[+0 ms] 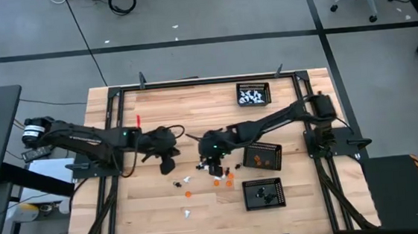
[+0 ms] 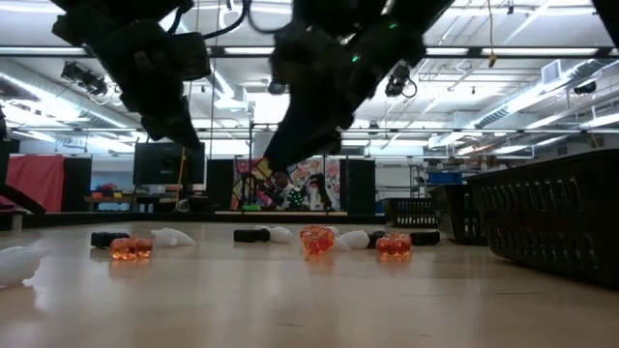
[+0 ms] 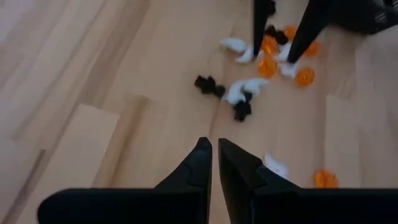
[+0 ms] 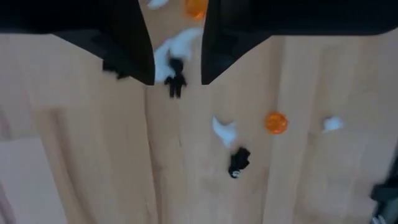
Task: Sort Halloween decoration
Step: Put the black skeleton toy into the bottom black bin
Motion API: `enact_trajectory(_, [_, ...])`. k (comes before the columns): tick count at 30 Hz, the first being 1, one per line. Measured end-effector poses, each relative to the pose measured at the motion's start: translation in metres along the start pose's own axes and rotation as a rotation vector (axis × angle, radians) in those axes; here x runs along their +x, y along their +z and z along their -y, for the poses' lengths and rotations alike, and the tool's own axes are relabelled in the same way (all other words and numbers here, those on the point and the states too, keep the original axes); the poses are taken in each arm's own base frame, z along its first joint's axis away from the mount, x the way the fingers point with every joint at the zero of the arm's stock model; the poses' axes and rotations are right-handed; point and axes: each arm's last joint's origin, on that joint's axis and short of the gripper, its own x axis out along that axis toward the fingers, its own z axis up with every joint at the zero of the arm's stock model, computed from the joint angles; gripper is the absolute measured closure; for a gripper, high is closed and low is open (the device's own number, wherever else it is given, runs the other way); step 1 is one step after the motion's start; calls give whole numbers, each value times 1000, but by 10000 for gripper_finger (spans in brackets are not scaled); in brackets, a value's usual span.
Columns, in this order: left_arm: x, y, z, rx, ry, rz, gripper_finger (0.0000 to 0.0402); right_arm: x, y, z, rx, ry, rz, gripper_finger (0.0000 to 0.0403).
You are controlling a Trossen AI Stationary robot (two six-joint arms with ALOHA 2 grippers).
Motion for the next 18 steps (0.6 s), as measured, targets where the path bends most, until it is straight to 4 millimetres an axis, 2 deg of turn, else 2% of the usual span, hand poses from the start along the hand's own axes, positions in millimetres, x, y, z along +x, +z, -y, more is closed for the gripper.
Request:
enact_trajectory(7, [-7,-6,7,-82,71,66,367,30,14,22,-129,-12,-60,220])
enact_trajectory(11, [-15,-12,11,-93,109,81,367,38,16,28,-200,4,-97,202])
enact_trajectory(18, [-26,-20,16,-105,160,92,367,47,3,34,-325,-16,-194,192])
